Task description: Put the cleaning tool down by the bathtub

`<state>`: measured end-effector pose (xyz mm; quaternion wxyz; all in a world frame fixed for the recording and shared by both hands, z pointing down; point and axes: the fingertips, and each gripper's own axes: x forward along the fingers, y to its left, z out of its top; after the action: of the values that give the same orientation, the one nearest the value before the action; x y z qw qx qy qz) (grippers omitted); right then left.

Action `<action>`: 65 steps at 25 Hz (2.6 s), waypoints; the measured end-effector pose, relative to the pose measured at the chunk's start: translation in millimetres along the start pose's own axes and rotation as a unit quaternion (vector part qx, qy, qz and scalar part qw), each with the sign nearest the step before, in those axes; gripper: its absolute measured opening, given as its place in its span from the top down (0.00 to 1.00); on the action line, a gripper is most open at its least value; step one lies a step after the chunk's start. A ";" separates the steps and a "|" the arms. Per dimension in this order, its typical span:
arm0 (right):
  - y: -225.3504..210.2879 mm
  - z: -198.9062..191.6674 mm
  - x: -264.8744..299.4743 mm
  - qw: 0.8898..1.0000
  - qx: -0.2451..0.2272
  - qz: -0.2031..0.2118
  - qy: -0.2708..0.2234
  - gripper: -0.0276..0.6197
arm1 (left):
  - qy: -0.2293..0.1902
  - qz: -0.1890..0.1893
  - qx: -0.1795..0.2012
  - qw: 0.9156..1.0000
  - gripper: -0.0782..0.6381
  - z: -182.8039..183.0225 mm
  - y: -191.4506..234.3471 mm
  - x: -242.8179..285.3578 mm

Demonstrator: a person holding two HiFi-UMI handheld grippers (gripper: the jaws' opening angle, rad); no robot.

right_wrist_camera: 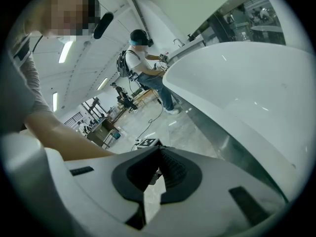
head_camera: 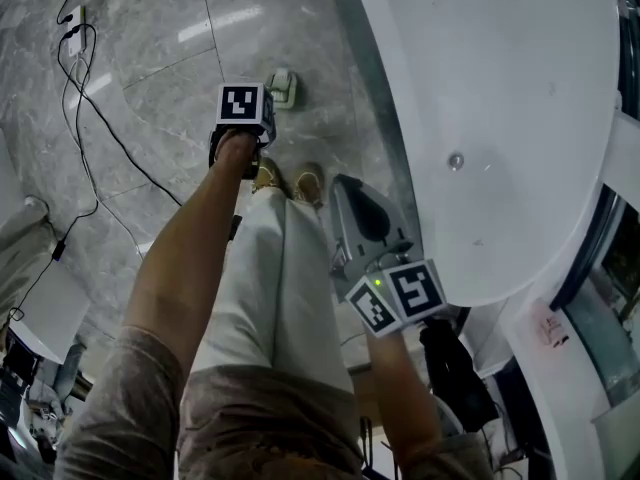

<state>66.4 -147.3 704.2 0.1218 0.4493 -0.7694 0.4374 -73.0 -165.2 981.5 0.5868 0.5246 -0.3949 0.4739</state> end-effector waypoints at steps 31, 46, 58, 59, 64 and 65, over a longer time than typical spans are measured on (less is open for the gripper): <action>20.5 16.4 -20.4 1.000 0.011 0.015 -0.008 0.96 | -0.033 0.011 0.002 0.999 0.69 -7.1 -6.2 -43.4; 79.1 65.5 -90.1 0.999 0.002 0.016 -0.031 0.96 | -0.059 -0.005 -0.034 0.998 0.89 -49.7 -43.5 -179.2; 156.1 107.9 -150.9 0.998 -0.046 0.043 -0.012 0.96 | -0.182 -0.038 0.016 0.982 0.89 -87.4 -78.5 -362.7; 162.5 110.6 -155.2 0.997 -0.057 0.045 -0.010 0.96 | -0.198 -0.041 0.022 0.979 0.89 -89.4 -81.2 -378.2; 189.1 121.1 -174.1 0.995 -0.080 0.056 0.001 0.96 | -0.260 -0.062 0.057 0.962 0.89 -108.2 -92.6 -450.9; 195.1 125.1 -176.9 0.995 -0.082 0.061 -0.002 0.96 | -0.274 -0.070 0.066 0.957 0.89 -110.2 -95.6 -466.9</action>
<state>36.8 -100.1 418.0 0.1296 0.3911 -0.8288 0.3786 -95.5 -122.3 494.8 0.4517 0.6982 -0.4706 0.2950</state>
